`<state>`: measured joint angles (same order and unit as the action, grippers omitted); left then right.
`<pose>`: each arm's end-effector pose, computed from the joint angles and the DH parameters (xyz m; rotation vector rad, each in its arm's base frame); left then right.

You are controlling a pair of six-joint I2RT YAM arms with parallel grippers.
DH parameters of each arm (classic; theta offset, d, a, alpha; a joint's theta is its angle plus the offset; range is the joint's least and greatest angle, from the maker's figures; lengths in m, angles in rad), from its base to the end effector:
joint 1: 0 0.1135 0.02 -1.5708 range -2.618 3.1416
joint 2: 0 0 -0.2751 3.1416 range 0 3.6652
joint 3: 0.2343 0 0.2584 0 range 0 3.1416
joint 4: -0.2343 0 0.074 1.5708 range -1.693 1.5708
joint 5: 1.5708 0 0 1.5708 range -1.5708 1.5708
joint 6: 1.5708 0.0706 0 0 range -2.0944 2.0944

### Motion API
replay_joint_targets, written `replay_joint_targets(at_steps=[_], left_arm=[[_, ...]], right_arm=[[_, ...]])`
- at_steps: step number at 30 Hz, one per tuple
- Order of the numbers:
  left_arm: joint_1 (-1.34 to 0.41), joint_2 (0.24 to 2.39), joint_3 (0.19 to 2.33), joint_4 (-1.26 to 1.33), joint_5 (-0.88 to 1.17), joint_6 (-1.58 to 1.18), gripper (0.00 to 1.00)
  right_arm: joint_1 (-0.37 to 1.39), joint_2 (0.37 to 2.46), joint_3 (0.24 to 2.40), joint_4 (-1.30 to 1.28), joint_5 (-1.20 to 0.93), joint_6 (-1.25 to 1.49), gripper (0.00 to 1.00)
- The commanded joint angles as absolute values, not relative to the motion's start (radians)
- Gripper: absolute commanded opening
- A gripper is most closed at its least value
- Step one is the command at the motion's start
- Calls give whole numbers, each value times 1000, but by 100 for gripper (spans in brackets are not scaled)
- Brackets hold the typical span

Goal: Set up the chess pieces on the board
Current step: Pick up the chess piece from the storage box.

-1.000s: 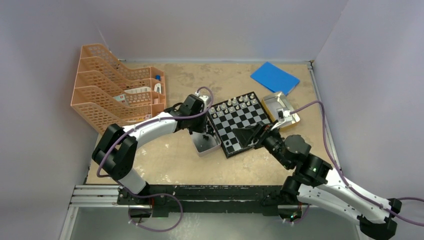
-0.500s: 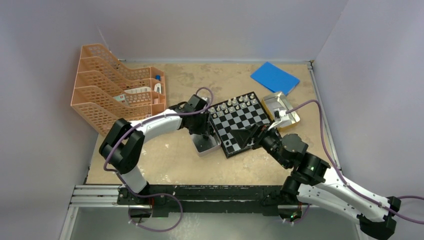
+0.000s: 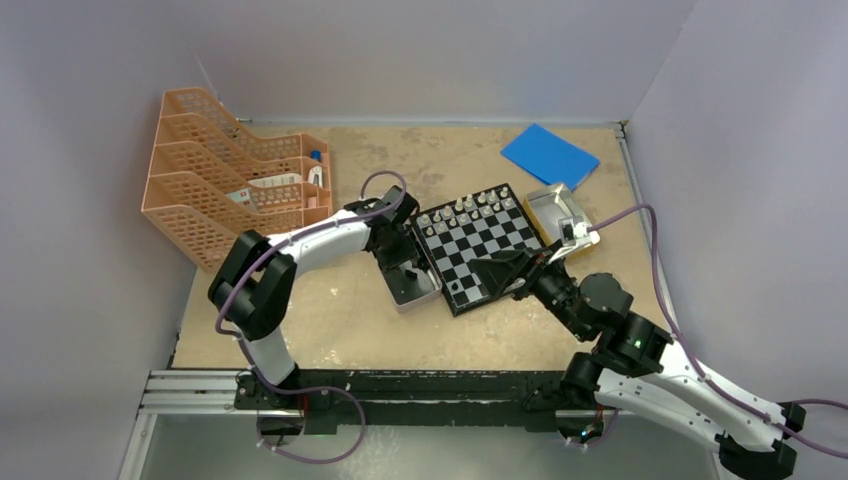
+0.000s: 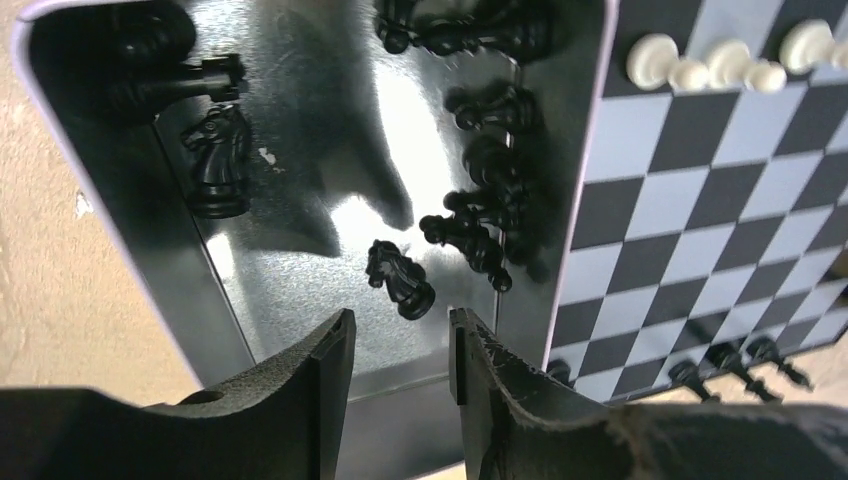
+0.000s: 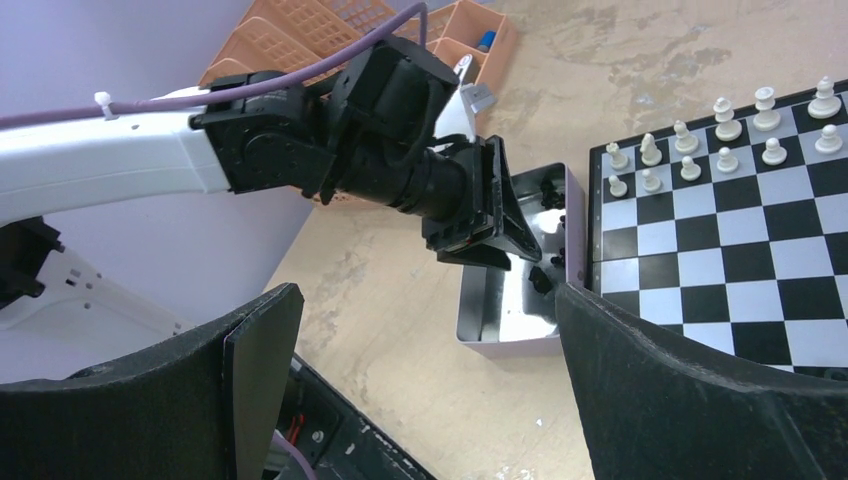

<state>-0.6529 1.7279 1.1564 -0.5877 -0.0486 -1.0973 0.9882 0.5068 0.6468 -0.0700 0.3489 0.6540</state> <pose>0.2918 -0.2188 0.1673 -0.6338 2.7405 -0.4069 0.1082 0.1203 0.3513 0.0316 1.5990 1.0449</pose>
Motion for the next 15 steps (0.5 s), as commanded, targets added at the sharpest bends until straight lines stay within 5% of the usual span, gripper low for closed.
replay_joint_targets(at_steps=[1, 15], left_arm=[[-649, 1787, 1253, -740, -103, -1292, 38], [-650, 1861, 1256, -714, -21, -1364, 35]], right_arm=[[992, 488, 690, -51, 367, 627, 99], [992, 497, 696, -55, 375, 615, 99]])
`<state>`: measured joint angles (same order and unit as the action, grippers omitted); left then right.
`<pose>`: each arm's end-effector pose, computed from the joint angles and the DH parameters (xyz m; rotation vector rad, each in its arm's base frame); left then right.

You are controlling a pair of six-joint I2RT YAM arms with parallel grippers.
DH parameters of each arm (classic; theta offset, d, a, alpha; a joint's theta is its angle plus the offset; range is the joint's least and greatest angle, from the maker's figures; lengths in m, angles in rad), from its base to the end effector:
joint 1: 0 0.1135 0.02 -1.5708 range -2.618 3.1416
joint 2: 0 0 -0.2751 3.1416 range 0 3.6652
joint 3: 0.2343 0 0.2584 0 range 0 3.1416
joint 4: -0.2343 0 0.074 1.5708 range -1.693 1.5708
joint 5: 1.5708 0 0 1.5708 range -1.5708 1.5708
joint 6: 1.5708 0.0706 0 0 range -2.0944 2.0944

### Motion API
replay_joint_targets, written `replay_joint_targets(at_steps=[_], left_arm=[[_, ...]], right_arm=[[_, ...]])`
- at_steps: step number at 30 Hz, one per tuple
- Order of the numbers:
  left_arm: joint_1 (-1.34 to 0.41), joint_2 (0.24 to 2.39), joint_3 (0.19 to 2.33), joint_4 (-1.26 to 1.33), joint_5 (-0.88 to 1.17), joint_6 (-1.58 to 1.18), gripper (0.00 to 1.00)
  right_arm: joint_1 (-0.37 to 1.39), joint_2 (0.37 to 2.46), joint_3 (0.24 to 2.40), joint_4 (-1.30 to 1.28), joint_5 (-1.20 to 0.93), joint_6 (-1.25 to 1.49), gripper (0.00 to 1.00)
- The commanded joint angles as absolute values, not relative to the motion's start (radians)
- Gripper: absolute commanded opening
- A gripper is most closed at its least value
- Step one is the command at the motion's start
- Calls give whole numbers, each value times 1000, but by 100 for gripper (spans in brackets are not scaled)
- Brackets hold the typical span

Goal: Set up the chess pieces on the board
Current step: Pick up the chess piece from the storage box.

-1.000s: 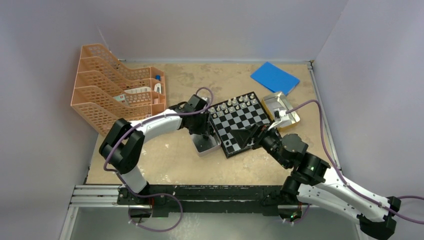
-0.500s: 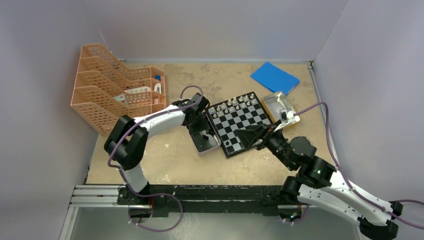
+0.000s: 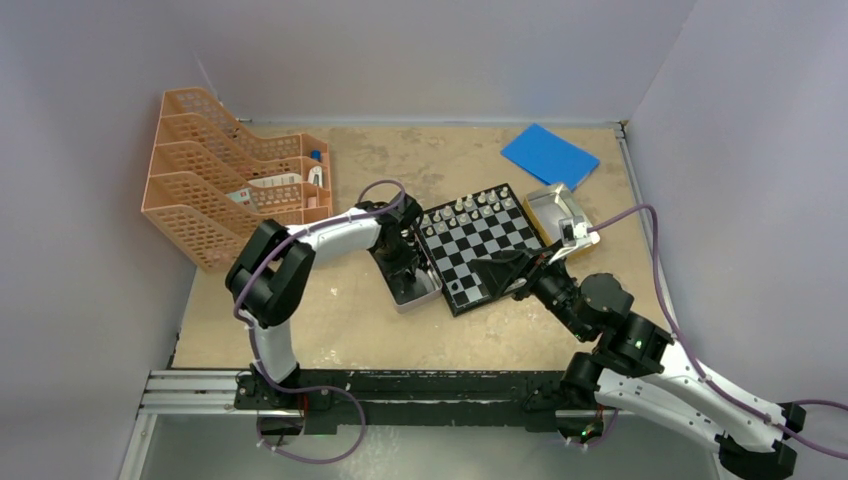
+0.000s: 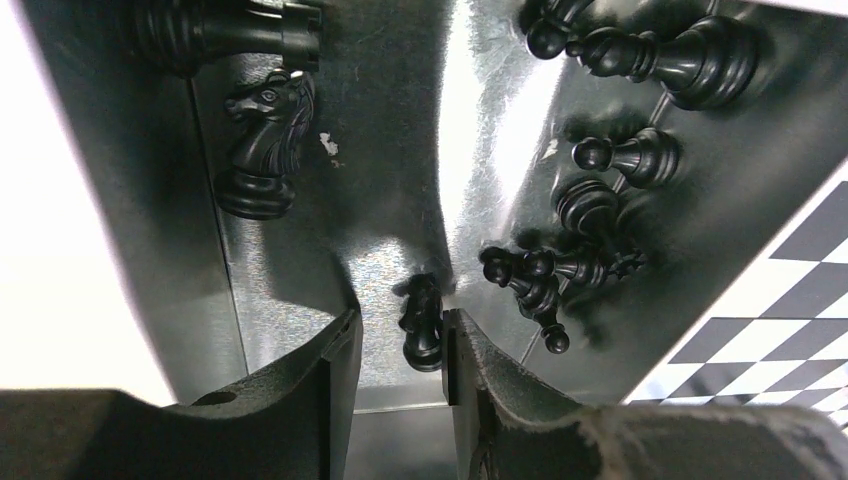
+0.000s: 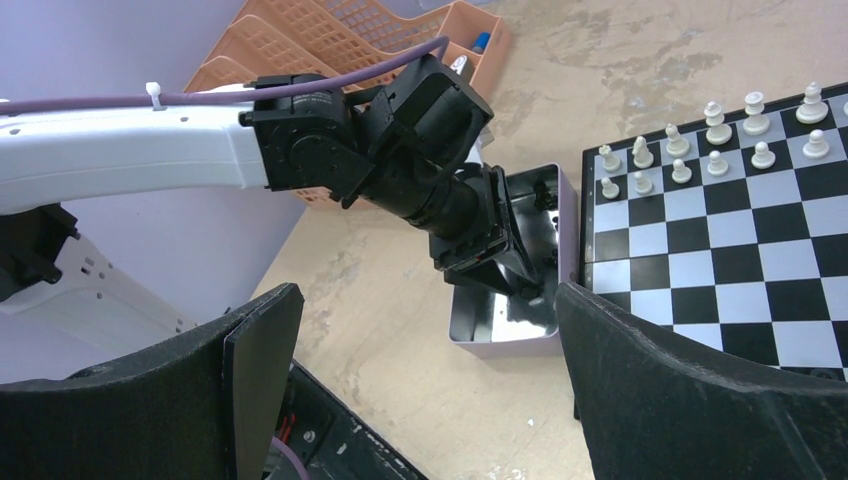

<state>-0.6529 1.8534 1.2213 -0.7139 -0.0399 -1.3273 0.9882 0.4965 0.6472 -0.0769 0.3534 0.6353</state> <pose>0.2934 -0.2208 0.1367 -0.9905 2.8052 -0.2482 0.1070 0.1180 0.3519 0.0215 1.5924 1.0294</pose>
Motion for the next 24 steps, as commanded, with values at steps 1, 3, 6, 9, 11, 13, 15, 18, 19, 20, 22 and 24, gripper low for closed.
replay_joint_targets(at_steps=[1, 3, 6, 9, 11, 13, 15, 18, 19, 20, 22, 24], left_arm=[[-650, 1864, 1256, -713, -18, -1366, 35], [-650, 1868, 1256, -705, -7, -1371, 34], [-649, 1873, 1256, -695, 20, -1377, 34], [-649, 1873, 1255, -694, 39, -1386, 34], [-650, 1872, 1255, -693, 46, -1387, 34], [-652, 1869, 1251, -695, 49, -1388, 33], [-651, 1869, 1242, -695, 43, -1389, 31], [-651, 1872, 1236, -694, 47, -1387, 25], [-651, 1873, 1235, -692, 47, -1383, 22], [-651, 1871, 1236, -692, 44, -1379, 18], [-651, 1866, 1237, -690, 33, -1366, 11], [-651, 1859, 1239, -693, 18, -1354, 6]], right_arm=[[992, 498, 695, -54, 375, 615, 99], [992, 501, 695, -54, 376, 615, 99], [992, 505, 695, -52, 373, 615, 99], [992, 508, 697, -51, 371, 615, 99], [992, 509, 695, -50, 373, 615, 99], [992, 509, 694, -49, 371, 617, 99], [992, 511, 693, -46, 368, 619, 99], [992, 512, 690, -45, 367, 620, 99], [992, 512, 690, -46, 367, 621, 99], [991, 512, 691, -48, 365, 621, 99], [992, 512, 691, -49, 365, 622, 99], [992, 511, 690, -51, 364, 627, 99]])
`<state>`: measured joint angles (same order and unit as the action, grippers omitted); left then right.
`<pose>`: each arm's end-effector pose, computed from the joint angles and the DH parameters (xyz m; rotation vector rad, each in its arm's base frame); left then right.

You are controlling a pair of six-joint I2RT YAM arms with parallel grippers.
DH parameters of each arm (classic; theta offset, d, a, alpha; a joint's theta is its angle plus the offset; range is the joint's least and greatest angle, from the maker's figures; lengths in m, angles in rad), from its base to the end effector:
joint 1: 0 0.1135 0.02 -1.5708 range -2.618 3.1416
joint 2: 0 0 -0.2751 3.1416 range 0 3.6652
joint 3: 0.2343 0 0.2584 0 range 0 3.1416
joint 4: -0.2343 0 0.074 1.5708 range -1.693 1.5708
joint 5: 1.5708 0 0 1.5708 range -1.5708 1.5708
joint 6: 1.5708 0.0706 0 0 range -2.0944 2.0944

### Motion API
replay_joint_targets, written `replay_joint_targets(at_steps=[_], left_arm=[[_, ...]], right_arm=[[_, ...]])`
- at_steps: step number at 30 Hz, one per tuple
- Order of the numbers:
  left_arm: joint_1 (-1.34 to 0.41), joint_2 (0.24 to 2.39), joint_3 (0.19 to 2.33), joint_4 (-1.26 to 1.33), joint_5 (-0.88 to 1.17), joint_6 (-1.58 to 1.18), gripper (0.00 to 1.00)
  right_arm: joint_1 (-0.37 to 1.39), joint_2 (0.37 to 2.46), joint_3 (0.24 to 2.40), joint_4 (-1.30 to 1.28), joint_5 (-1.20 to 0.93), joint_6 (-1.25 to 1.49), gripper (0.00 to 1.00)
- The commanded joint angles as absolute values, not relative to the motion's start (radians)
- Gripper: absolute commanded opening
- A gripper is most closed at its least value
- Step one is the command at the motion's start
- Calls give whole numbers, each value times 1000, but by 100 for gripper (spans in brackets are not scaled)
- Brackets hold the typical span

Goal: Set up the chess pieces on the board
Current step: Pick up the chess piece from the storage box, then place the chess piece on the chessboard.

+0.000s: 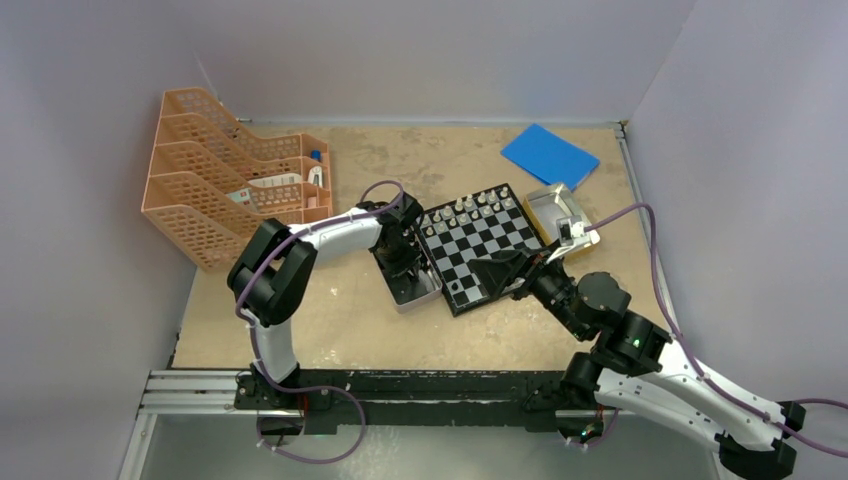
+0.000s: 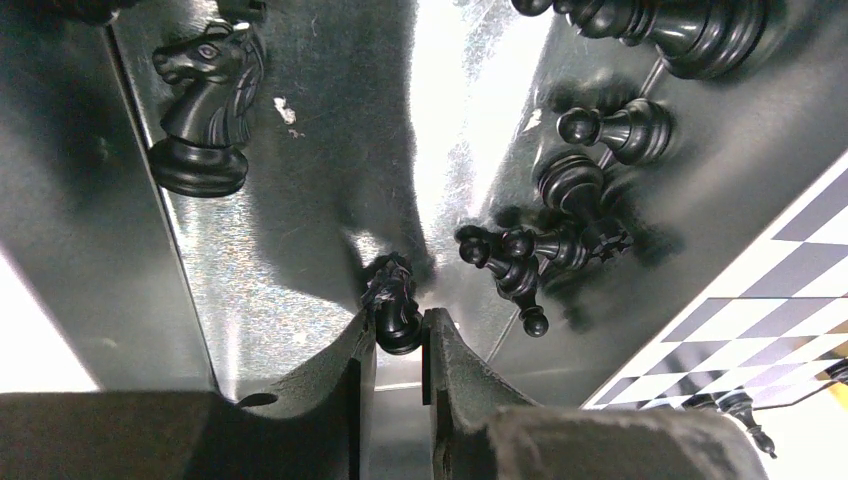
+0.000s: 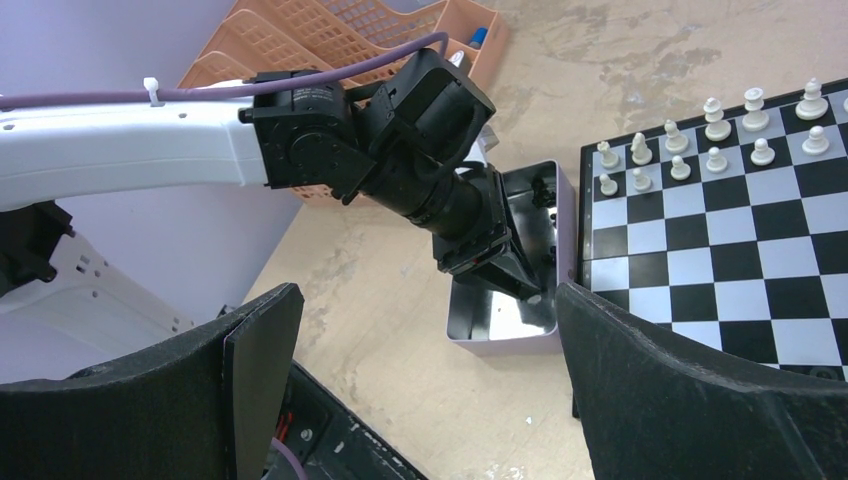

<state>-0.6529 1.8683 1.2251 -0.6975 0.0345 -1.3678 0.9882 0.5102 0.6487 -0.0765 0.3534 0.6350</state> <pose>0.2930 -0.2271 0.1330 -1.0549 2.8418 -0.3245 0.1087 0.1206 0.3507 0.0179 1.6032 1.0221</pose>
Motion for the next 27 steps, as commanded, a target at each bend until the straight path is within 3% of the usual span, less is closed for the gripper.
replay_joint_targets(at_steps=[1, 16, 27], left_arm=[[-651, 1853, 1239, -693, 10, -1348, 6], [-651, 1587, 1146, -512, -101, -1002, 2], [-649, 1329, 981, -315, -44, -653, 0]], right_arm=[[992, 511, 690, -51, 362, 628, 99], [992, 574, 683, -19, 377, 695, 99], [977, 791, 702, 95, 366, 684, 99]])
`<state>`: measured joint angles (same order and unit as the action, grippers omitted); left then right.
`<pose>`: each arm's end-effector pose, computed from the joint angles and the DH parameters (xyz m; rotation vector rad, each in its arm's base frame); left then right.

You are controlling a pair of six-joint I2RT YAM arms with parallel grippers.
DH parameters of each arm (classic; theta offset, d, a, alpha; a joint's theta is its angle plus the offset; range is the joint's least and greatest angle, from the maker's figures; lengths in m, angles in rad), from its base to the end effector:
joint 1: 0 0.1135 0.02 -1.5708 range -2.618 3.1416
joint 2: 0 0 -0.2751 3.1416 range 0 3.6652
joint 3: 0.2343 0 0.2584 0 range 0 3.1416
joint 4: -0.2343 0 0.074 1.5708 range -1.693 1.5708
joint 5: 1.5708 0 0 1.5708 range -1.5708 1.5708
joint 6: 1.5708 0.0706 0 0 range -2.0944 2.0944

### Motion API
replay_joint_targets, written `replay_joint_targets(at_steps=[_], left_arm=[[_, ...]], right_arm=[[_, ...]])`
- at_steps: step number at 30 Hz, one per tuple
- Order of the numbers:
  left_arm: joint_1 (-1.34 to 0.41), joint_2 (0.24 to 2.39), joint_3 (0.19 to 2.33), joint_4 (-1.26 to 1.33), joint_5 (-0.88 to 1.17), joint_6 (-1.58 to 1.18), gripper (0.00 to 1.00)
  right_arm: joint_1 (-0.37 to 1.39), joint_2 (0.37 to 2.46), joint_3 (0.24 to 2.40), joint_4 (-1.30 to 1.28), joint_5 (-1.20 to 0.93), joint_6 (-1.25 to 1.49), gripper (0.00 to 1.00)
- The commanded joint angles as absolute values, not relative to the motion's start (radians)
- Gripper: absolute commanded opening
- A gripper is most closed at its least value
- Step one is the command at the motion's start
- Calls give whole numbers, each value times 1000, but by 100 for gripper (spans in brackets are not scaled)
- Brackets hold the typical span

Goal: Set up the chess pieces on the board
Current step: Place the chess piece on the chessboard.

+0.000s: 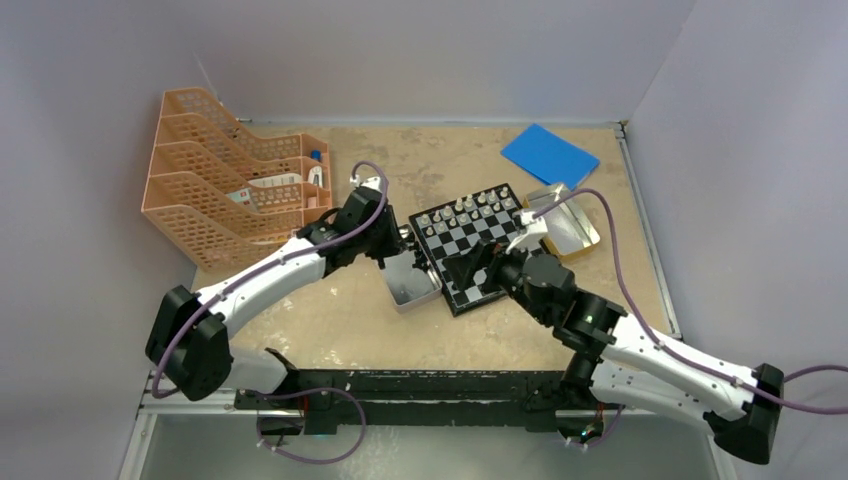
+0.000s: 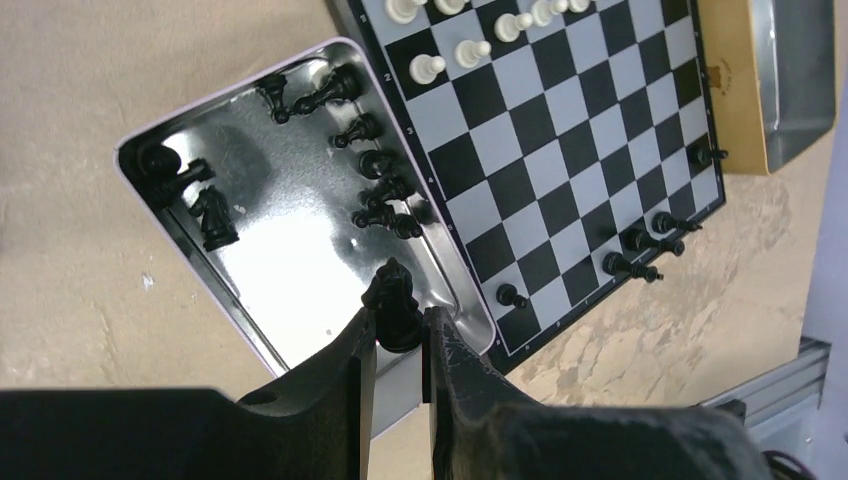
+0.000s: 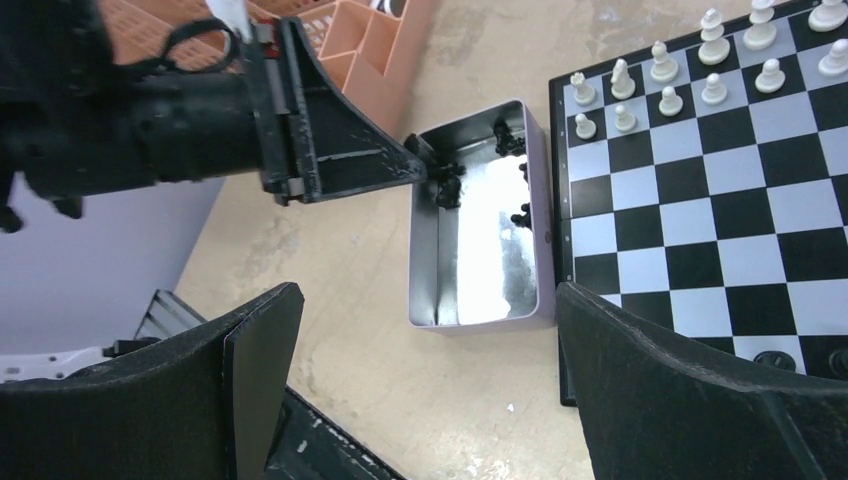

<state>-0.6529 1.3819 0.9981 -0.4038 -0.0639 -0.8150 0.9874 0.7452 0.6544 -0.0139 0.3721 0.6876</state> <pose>0.2615 -0.1943 0.2428 -0.2304 2.4379 -0.6191 0.1385 0.1633 0.3224 0.0317 1.7588 0.9418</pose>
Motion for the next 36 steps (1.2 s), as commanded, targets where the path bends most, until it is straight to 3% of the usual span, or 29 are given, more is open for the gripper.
replay_joint_targets(at_steps=[1, 10, 16, 22, 29, 36], left_arm=[[-649, 1322, 984, -324, -41, -637, 0], [-649, 1136, 839, -135, 184, -437, 0], [-650, 1104, 774, 59, 381, -246, 0], [-650, 1163, 779, 106, 614, -31, 0], [-649, 1216, 821, 43, 726, 149, 0], [-649, 1210, 803, 60, 730, 186, 0]], right_arm=[[968, 809, 707, 111, 348, 680, 99], [694, 941, 741, 255, -52, 661, 96], [629, 1026, 798, 284, -246, 654, 90], [598, 1069, 857, 205, -385, 601, 74], [594, 1033, 845, 157, -453, 598, 41], [594, 1098, 856, 119, -490, 588, 40]])
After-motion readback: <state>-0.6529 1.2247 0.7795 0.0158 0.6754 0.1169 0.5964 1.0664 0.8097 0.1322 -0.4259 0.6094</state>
